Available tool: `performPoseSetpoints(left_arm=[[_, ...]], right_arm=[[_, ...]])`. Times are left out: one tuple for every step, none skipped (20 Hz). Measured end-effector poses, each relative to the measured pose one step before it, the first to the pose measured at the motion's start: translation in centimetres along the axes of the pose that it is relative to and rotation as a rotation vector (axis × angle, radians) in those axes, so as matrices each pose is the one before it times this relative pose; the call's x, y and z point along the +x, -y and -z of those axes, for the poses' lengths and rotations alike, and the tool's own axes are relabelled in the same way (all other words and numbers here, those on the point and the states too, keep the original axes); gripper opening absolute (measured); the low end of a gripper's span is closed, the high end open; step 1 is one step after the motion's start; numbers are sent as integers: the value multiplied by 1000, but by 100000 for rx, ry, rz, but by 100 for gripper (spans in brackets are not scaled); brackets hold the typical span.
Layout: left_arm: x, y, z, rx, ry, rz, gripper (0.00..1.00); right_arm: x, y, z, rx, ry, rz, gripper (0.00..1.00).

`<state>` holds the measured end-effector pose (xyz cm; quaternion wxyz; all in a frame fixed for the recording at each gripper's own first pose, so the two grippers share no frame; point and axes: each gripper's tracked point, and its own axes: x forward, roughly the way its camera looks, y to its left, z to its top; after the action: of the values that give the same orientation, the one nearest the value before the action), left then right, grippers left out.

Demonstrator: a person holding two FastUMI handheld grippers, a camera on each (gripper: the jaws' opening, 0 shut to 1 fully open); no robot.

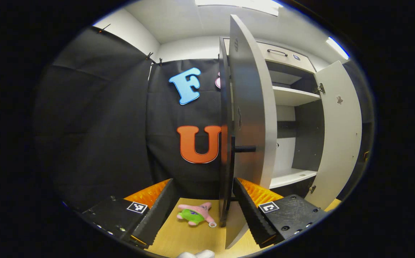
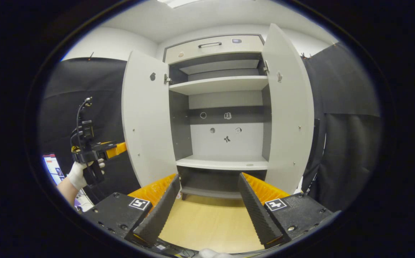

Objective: Open the right door of the double-door shoe cabinet with the right hand, and open the left door with the left hand.

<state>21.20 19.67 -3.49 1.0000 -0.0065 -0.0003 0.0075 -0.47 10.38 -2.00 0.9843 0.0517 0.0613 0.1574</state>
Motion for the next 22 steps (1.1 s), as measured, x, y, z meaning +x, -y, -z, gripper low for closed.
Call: performPoseSetpoints(left_arm=[[-785,-479,302,185,-1148,-1529,89],[-826,-442,327,-1026,-1077,-1332,98],[-1011,-369,-22,-1469,-215,-1257,98],[-708,-372,74,-995,-623,-807,98],[-1089,-428,-49,-317,-541,-1372,98],[-946,-335,-355,474,-126,-1322,97],[-1103,-131,-358,682,175,-947,98],[-1024,-4,-450,888,201,-457,98],[-1112,127,-502,1187,974,-46,98],[-916,8,-582,1360,520,-1236,98],[-703,-387,-741,877,554,-2663,97],[-450,184,-781,361,437,-1039,97],[-592,736,-810,-436,929,685,98],[-548,1095,-983,-766,1479,1532,100],[-518,1248,-692,-698,953,1851,97],[-242,1274,-463,-108,696,2052,97],[-353,1232,-387,286,342,2037,97],[-121,1373,-147,342,93,2485,97],[-285,1518,-164,-60,144,2886,97],[1,1414,40,246,30,2437,97],[-126,1098,227,891,77,1269,96],[-190,981,162,1151,179,692,96]], right_arm=[[-150,-32,-46,-75,80,-76,100],[-61,-30,48,-107,235,103,100],[-117,-48,-55,67,307,-40,100],[-38,-57,-36,-10,151,81,100],[-82,-2,-60,-33,160,147,100],[-192,-44,30,-96,-4,2,100],[-186,-127,-98,-149,79,-29,100],[-197,22,-144,-86,509,175,100],[-153,-90,-227,-262,468,285,100],[-92,-93,-95,-196,298,422,100],[-223,-168,-256,-72,333,32,100],[-213,-163,-276,54,492,257,100],[-290,165,-364,-11,940,1302,100],[-324,327,-353,44,1028,1653,100],[-357,231,-224,35,565,1437,100],[-322,220,-267,373,892,1354,100],[-289,462,-224,174,466,1827,100],[-210,429,-204,-156,569,1548,100],[-233,494,-218,-282,480,1675,100],[-230,526,-179,-201,737,1606,100],[-151,643,-157,-151,265,1741,100],[-193,634,-33,9,390,1296,100]])
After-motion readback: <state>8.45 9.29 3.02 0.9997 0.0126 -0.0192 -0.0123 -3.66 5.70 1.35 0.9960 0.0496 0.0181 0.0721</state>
